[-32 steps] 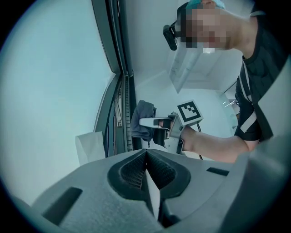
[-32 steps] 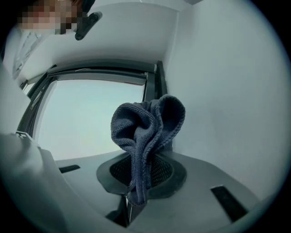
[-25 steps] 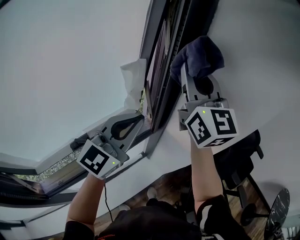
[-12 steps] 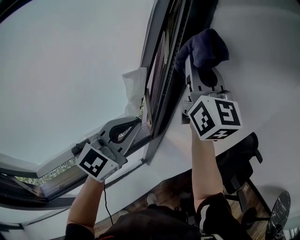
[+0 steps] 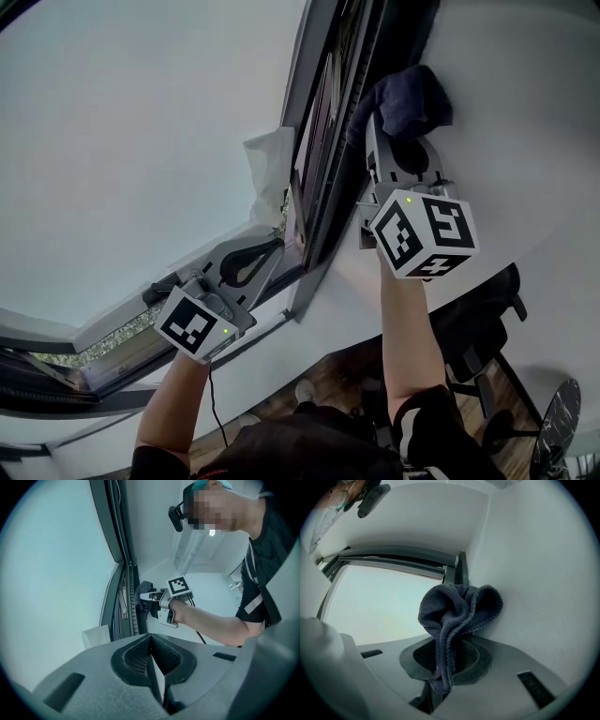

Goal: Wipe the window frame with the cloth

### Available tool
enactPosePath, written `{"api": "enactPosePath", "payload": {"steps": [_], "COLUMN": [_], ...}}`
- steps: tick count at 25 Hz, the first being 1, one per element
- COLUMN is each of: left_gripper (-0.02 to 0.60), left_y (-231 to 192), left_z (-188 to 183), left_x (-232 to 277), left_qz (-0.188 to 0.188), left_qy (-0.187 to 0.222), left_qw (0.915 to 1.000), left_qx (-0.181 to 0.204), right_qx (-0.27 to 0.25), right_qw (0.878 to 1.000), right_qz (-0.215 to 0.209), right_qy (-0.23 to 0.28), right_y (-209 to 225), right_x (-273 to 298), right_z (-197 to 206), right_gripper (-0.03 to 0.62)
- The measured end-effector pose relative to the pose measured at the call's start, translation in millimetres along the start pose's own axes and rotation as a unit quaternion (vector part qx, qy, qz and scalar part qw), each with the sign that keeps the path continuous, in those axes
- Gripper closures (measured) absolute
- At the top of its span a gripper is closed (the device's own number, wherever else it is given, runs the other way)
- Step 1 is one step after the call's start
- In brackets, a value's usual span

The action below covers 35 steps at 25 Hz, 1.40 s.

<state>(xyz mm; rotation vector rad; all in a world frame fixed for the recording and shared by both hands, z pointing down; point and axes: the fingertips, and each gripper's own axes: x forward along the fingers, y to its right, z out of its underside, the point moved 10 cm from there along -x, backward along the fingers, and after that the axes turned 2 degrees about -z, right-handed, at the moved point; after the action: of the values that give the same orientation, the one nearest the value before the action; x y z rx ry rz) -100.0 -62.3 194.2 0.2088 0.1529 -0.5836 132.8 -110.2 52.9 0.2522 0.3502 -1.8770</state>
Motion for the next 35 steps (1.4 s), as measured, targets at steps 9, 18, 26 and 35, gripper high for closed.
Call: {"api": "enactPosePath", "payload": {"steps": [9, 18, 26, 35], "left_gripper": [0.563, 0.563, 0.563, 0.563], "left_y": [-0.6, -0.1, 3.3, 8.8], "left_z": [12.4, 26.9, 44.8, 60.0], "left_x": [-3.5, -9.2, -11.5, -10.4], "left_qz": [0.007, 0.002, 0.000, 0.003], "left_qy": [0.003, -0.008, -0.021, -0.039], "left_qw": [1.0000, 0.9998, 0.9991, 0.9981], "left_qx": [0.002, -0.015, -0.037, -0.049], "right_qx": [0.012, 0.025, 0.026, 0.051], "right_qw": [1.000, 0.998, 0.996, 0.992], "right_qz": [-0.001, -0.005, -0.006, -0.007], "right_qy": [-0.021, -0.058, -0.082, -0.118], "right_y": [-6.5, -9.3, -11.9, -17.2], "right_x": [-9.3, -20.0, -28.7, -42.8], "right_z": [25.0, 60.1, 83.1, 124.7], "right_gripper": [0.543, 0.543, 0.543, 0.544]}}
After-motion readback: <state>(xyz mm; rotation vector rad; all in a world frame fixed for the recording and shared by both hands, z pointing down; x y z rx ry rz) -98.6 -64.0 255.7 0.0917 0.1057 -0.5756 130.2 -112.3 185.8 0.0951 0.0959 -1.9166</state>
